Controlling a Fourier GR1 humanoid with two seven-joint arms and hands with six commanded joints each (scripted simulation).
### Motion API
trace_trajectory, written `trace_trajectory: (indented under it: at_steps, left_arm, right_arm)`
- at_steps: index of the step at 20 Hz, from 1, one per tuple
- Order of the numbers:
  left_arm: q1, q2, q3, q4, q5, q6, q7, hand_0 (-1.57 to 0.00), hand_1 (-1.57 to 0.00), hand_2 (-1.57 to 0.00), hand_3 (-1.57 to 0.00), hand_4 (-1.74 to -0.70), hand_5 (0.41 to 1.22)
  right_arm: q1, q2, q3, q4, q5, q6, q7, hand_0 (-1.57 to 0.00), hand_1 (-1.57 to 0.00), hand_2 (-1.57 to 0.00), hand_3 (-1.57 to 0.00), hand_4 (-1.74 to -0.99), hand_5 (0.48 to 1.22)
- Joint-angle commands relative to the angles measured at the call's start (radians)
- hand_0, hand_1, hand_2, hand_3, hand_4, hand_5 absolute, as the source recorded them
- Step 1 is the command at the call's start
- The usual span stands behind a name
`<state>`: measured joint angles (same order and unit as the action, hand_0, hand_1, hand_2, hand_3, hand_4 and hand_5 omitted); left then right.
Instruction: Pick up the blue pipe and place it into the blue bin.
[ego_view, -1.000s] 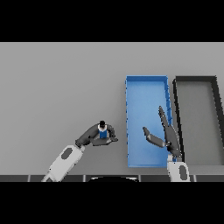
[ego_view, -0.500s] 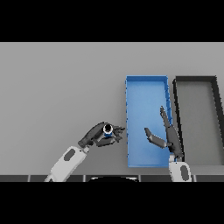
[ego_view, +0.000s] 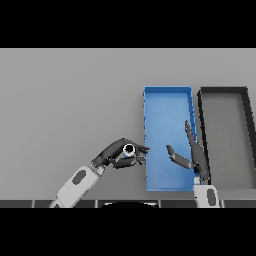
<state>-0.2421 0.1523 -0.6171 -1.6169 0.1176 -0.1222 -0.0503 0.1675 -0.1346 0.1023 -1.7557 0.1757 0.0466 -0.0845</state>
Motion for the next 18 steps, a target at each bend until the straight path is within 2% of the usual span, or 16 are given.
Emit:
trace_trajectory:
  at_steps: [1,5,7,9,10,11,14,16,18]
  left_arm:
    - [0.001,-0.002,-0.005,0.004,-0.011,0.004,0.002,-1.56,-1.57,-1.57,-1.5,-1.74,1.219]
    - [-0.007,0.008,0.002,0.019,-0.02,0.004,0.017,-1.57,-1.57,-1.57,-1.5,-1.74,1.219]
    - [-0.003,-0.001,-0.007,0.009,-0.022,0.007,0.026,-1.57,-1.57,-1.57,-1.49,-1.74,1.219]
    - [-0.008,-0.005,-0.008,0.004,-0.022,0.008,0.035,-1.57,-1.57,-1.57,-1.5,-1.74,1.22]
    - [-0.006,0.002,-0.006,0.011,-0.023,0.005,0.036,-1.57,-1.57,-1.57,-1.5,-1.74,1.22]
    - [-0.004,0.004,-0.005,0.012,-0.02,0.0,0.038,-1.57,-1.57,-1.57,-1.5,-1.74,1.22]
    - [-0.009,-0.004,-0.008,0.009,-0.026,0.001,0.03,-1.57,-1.57,-1.57,-1.49,-1.74,1.221]
    - [-0.007,-0.011,-0.02,0.017,-0.039,-0.001,0.025,-1.57,-1.57,-1.57,-1.49,-1.74,1.221]
    - [-0.013,-0.006,-0.011,0.02,-0.04,-0.001,0.021,-1.57,-1.57,-1.57,-1.49,-1.74,1.221]
  right_arm:
    - [0.003,0.001,0.001,-0.001,0.002,-0.001,-0.006,0.0,0.0,0.0,0.0,-1.128,0.605]
    - [0.041,0.015,0.011,-0.04,0.016,-0.02,-0.003,0.0,0.0,0.0,0.0,-1.178,0.605]
    - [0.066,0.016,0.01,-0.069,0.016,-0.026,0.0,0.0,0.0,0.0,0.0,-1.176,0.605]
    - [0.068,0.007,0.009,-0.104,-0.059,0.031,-0.034,0.0,0.0,0.0,0.0,-1.196,0.622]
    - [0.055,0.003,0.006,-0.138,-0.14,0.082,-0.037,0.0,0.0,0.0,0.0,-1.195,0.608]
    - [0.05,-0.035,-0.014,-0.171,-0.223,0.137,-0.021,0.0,0.0,0.0,0.0,-1.212,0.589]
    - [0.0,-0.136,0.0,-0.274,-0.369,0.252,0.087,0.0,0.0,0.0,0.0,-1.282,0.537]
    - [-0.058,-0.197,0.023,-0.335,-0.435,0.294,0.187,0.0,0.0,0.0,0.0,-1.314,0.5]
    - [-0.132,-0.224,0.058,-0.337,-0.469,0.317,0.28,0.0,0.0,0.0,0.0,-1.314,0.5]
